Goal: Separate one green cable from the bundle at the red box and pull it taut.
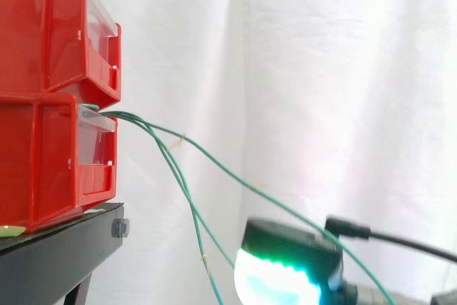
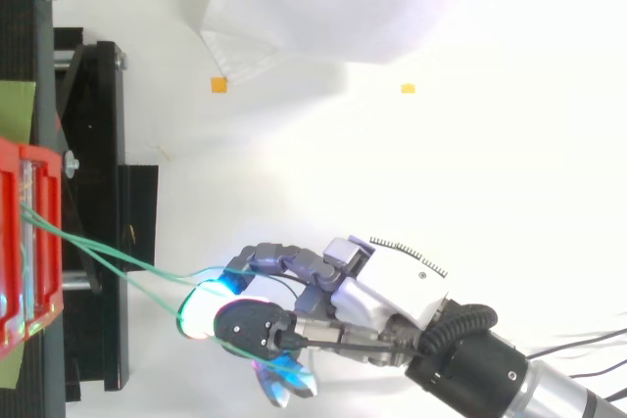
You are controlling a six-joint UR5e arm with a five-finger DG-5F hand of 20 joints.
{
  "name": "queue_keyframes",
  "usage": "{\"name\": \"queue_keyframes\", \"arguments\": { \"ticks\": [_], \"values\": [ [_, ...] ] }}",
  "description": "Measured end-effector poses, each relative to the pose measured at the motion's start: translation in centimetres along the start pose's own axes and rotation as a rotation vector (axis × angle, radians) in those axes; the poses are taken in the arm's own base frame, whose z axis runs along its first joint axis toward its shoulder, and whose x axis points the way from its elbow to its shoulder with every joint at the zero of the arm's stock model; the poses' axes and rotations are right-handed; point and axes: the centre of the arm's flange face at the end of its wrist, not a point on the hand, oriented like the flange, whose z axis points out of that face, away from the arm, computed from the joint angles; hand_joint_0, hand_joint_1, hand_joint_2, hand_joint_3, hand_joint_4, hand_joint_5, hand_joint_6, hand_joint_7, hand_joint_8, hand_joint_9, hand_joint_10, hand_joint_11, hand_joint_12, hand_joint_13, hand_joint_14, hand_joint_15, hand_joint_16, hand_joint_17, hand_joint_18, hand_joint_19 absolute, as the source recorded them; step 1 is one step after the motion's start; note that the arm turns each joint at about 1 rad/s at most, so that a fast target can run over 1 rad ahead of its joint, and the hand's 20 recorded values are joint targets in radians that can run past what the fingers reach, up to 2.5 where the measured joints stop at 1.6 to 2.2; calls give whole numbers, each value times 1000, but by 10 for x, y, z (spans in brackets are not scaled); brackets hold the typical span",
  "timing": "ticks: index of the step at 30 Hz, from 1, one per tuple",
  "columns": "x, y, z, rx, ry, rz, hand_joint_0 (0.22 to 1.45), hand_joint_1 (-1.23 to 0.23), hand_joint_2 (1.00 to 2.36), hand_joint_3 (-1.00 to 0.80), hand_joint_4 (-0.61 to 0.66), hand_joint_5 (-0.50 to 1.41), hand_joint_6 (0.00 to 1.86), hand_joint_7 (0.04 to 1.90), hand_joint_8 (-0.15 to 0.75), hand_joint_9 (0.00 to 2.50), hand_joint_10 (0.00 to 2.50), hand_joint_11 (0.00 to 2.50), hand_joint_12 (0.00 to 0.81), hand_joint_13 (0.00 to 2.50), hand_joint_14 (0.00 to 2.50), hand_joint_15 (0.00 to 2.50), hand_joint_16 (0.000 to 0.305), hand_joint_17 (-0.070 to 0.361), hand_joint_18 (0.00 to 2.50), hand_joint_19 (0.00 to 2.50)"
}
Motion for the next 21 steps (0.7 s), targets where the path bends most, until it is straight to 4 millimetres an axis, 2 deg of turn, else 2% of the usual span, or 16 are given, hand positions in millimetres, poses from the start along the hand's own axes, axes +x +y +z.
{"name": "queue_keyframes", "arguments": {
  "ticks": [1,8,9,10,11,12,13,16,21],
  "values": [
    [-2,-2,0,1,-2,-15,639,-729,1016,-299,234,-34,504,1173,303,1529,21,1450,340,1299,20,1313,67,150,989,771],
    [-8,-2,2,0,-8,-125,696,-815,1019,-78,276,-88,504,1105,317,1389,17,1405,353,1213,20,1245,70,157,952,730],
    [-9,-1,3,0,-9,-129,677,-877,1020,-135,262,-100,504,1104,320,1315,19,1400,347,1169,21,1235,70,157,924,736],
    [-9,1,3,-1,-10,-133,634,-934,1017,-291,250,-108,504,1118,320,1274,19,1388,347,1125,22,1233,71,159,892,734],
    [-10,2,4,-2,-11,-136,640,-933,1014,-315,253,-109,504,1125,319,1260,19,1377,351,1123,23,1229,71,159,889,734],
    [-10,4,4,-3,-11,-141,605,-969,1002,-464,249,-114,504,1141,324,1220,21,1359,355,1098,22,1213,73,163,872,734],
    [-10,5,4,-3,-12,-146,548,-973,1000,-500,257,-113,504,1144,333,1198,20,1348,369,1079,23,1190,75,170,877,706],
    [-11,10,5,-5,-15,-177,450,-965,1000,-500,299,-111,503,1136,366,1191,18,1299,409,1083,21,1141,83,187,927,665],
    [-11,19,4,-8,-17,-236,368,-877,1000,-500,342,-113,503,1110,406,1206,17,1252,457,1112,19,1098,92,206,1003,618]
  ]
}}
